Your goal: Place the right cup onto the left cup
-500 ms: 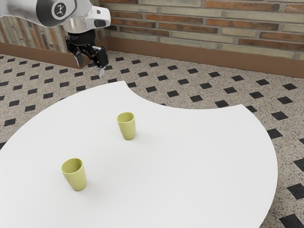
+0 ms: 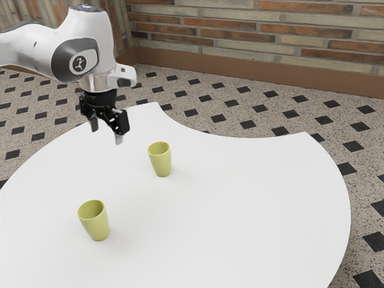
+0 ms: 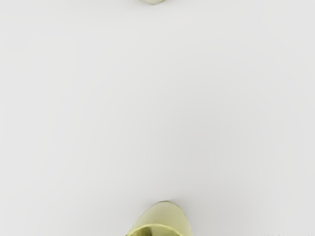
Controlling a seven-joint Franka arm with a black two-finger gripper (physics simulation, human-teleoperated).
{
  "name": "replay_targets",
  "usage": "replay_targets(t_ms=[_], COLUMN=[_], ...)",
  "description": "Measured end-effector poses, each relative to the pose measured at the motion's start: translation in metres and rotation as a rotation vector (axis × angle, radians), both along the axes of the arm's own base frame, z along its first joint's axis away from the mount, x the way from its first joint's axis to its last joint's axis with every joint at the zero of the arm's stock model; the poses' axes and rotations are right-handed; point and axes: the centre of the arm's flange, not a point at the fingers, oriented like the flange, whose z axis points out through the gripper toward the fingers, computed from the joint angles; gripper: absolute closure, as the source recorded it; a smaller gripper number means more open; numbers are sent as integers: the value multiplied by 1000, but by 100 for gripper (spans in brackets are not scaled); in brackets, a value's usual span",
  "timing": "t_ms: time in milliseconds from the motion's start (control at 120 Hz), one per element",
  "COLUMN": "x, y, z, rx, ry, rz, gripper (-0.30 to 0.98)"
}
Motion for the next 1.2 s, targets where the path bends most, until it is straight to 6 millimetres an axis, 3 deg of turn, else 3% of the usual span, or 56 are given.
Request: replay_targets(t_ms=[150, 417, 800, 1200], x=[-21, -46, -56, -48], y=[11, 12, 11, 13], z=[-57, -124, -176, -201], rx=[-35, -73, -82, -76], ry=[72, 129, 133, 99], rz=[73, 183, 298, 358], gripper=[0, 0, 0, 0])
